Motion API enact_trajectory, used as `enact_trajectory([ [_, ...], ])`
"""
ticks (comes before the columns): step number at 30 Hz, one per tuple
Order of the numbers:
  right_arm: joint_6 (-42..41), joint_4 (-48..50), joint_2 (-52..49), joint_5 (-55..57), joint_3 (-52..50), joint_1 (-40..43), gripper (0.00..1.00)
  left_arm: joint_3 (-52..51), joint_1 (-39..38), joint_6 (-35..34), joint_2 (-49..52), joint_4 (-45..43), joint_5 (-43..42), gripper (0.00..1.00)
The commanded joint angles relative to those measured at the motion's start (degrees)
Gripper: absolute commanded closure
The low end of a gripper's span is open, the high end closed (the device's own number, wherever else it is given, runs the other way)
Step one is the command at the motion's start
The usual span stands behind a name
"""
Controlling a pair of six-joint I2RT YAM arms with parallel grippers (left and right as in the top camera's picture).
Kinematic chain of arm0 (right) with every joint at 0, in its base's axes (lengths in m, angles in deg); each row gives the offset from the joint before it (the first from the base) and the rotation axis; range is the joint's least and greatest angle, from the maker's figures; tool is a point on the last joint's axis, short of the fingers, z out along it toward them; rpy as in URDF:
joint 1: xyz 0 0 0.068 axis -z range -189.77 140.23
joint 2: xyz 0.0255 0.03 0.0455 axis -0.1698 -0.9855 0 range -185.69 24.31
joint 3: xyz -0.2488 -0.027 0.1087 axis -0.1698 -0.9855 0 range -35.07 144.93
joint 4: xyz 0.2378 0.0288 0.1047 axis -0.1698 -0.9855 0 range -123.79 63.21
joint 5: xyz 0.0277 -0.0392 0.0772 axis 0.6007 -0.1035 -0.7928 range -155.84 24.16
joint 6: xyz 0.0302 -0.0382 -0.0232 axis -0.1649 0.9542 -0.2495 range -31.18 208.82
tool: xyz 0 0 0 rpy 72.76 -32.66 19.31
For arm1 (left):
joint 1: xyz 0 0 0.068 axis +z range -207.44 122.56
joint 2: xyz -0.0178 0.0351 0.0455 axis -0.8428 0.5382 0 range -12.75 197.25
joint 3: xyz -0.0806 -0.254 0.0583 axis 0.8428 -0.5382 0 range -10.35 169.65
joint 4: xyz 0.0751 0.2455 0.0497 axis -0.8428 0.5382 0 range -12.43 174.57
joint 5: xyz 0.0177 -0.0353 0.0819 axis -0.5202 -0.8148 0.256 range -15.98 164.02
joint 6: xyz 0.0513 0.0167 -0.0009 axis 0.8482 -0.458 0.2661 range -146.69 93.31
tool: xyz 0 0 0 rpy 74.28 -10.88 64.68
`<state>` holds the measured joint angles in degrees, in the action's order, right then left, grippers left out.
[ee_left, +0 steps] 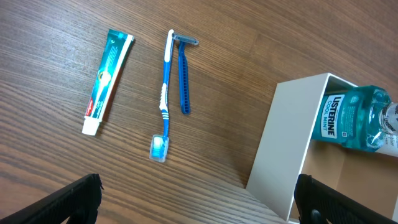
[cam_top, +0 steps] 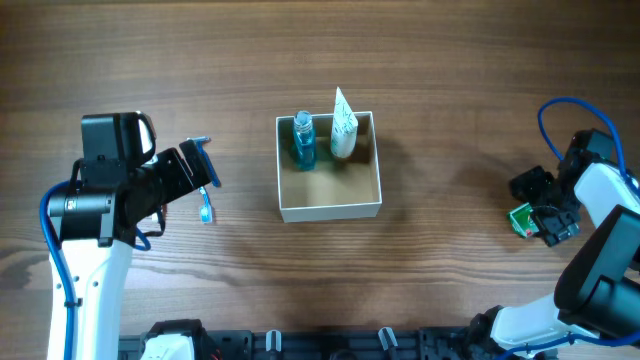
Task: Pack container
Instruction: 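Release the tube and move the right gripper to the Dettol soap, then grasp the green Dettol soap box with the right gripper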
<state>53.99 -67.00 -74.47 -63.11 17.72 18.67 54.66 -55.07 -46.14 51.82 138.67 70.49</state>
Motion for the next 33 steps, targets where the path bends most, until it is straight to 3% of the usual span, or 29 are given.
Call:
enact_trajectory([
  [1,0.44,0.57,-0.76,0.24,-1.84,0.13,0.07,1.01,0.37,-0.37,0.11,0.04,-0.48,0.00],
  [6,0.59,0.55,-0.76,0.22,-1.84,0.13,0.27,1.01,0.37,-0.37,0.11,0.04,-0.48,0.00],
  [16,0.61,0.37,-0.76,0.20,-1.84,0.13,0.43,1.01,0.37,-0.37,0.11,0.07,-0.48,0.00],
  [26,0.74,0.04,-0.76,-0.35,-1.81,0.13,0.70,1.01,0.37,-0.35,0.11,0.04,-0.48,0.00],
  [27,1.60,-0.07,-0.74,-0.94,-1.79,0.13,0.74,0.98,0.37,-0.35,0.11,0.04,-0.48,0.00],
  [29,5.51,-0.02,-0.70,-4.59,-1.33,0.13,0.93,1.01,0.37,-0.37,0.11,0.04,-0.48,0.00],
  [33,7.69,-1.42,0.74,-10.97,1.09,0.13,0.96,1.01,0.37,-0.35,0.11,0.04,-0.48,0.00],
])
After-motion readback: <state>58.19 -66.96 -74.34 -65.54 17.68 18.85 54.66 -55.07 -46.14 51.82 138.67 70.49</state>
